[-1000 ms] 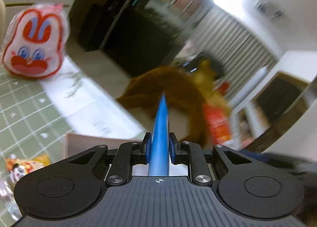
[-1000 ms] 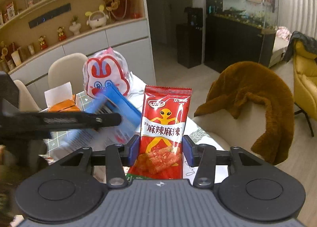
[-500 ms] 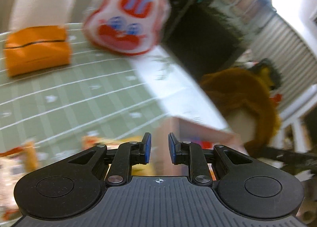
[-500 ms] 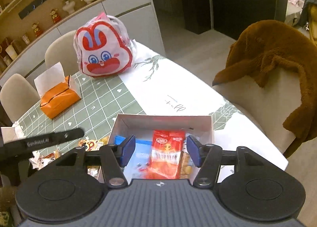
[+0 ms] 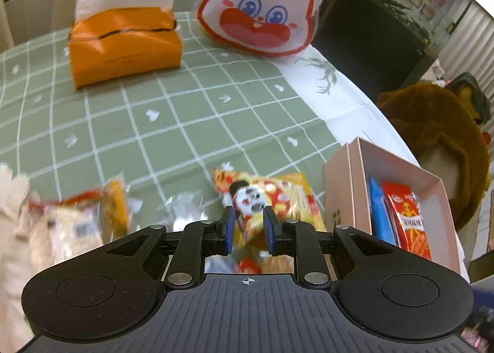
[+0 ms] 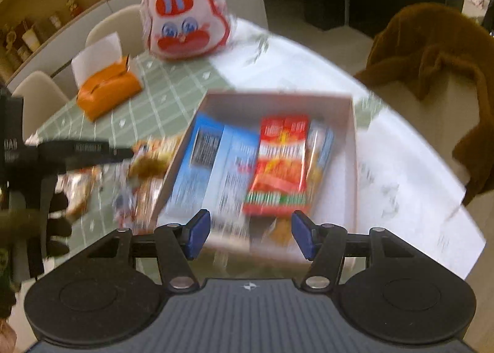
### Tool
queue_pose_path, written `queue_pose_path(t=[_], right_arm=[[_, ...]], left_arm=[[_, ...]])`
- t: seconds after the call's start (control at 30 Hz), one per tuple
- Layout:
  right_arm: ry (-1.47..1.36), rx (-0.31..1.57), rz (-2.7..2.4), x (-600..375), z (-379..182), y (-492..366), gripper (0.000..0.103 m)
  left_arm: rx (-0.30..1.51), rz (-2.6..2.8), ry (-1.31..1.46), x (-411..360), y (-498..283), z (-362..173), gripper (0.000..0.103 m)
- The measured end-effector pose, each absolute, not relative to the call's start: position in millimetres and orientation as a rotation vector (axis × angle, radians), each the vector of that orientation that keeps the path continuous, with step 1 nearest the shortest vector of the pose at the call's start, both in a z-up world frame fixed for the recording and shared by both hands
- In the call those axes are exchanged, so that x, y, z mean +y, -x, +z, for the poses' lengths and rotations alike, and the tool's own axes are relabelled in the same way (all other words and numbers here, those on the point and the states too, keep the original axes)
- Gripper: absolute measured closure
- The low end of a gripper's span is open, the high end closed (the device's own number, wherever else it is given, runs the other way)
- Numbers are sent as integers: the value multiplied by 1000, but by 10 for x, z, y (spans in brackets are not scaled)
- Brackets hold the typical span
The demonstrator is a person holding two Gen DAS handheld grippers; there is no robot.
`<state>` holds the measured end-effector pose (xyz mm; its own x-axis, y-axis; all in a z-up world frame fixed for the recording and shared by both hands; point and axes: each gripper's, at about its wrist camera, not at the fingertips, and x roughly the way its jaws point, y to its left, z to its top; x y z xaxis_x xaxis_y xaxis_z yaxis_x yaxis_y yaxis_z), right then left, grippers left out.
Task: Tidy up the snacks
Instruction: 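Lower the blue bag and red packet into the pink box and open both tools, then grasp the wrapped biscuit bar with the right tool while the left tool grasps the red packet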
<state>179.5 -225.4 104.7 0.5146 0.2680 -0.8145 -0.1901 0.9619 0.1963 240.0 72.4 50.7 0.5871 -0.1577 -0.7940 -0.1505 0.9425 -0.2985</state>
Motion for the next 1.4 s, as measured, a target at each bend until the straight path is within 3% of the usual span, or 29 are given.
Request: queue_pose_path(t=[0.23, 0.43, 0.87, 0.97, 1.07, 1.4], right_arm=[[-37, 1022, 304, -1987, 1065, -1701, 45], [-3, 1063, 465, -1301, 1340, -2178, 45], [277, 1219, 361, -77, 467, -2925, 46], [252, 1206, 364, -48, 459, -2878, 48], [219, 1223, 416, -37, 488, -2706, 59], [121, 1251, 458, -415, 497, -1857, 60]], left_arm=[[944, 56, 429, 974, -2005, 492, 80], [924, 51, 517, 1163, -1672, 514, 80], [975, -25, 587, 1359, -1057, 284, 80], [955, -2, 622, 1480, -1048, 255, 80], [920, 20, 669, 1586, -1066, 253, 80], [956, -35, 595, 1400, -1349, 182, 80]])
